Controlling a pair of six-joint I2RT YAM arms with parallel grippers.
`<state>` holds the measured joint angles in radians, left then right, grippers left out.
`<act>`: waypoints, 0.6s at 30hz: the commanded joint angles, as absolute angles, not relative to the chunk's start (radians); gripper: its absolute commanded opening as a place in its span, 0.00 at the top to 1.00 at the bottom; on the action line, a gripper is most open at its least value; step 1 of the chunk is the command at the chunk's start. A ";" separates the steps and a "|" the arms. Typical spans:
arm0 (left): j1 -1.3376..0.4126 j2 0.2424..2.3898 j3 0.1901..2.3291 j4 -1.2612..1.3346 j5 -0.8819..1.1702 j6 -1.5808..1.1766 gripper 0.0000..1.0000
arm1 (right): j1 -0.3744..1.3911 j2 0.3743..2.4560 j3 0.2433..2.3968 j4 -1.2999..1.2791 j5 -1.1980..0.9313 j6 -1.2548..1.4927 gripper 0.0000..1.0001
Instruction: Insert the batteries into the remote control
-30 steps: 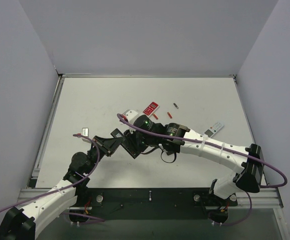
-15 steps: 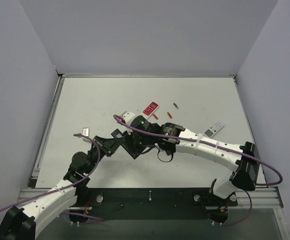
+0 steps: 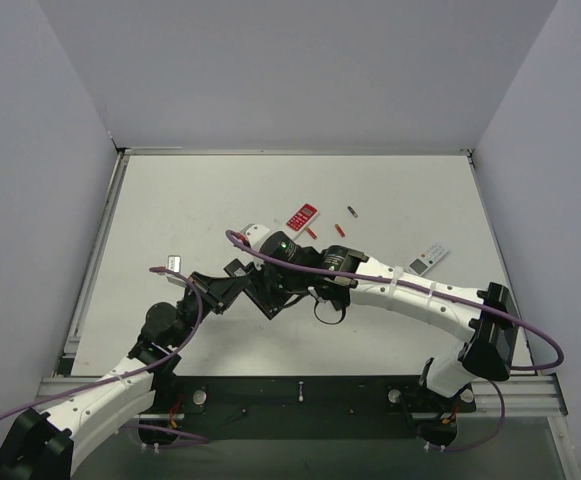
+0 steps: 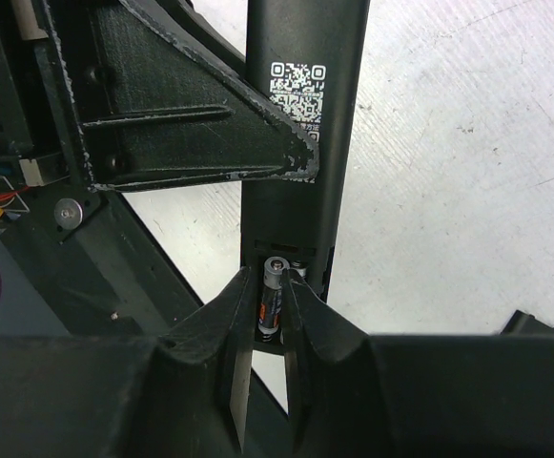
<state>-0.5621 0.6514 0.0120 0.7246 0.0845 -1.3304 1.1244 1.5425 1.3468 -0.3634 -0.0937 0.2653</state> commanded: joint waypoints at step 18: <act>-0.563 0.634 -0.015 0.844 0.086 -1.339 1.00 | 1.127 1.574 1.355 -0.362 -0.078 0.267 0.98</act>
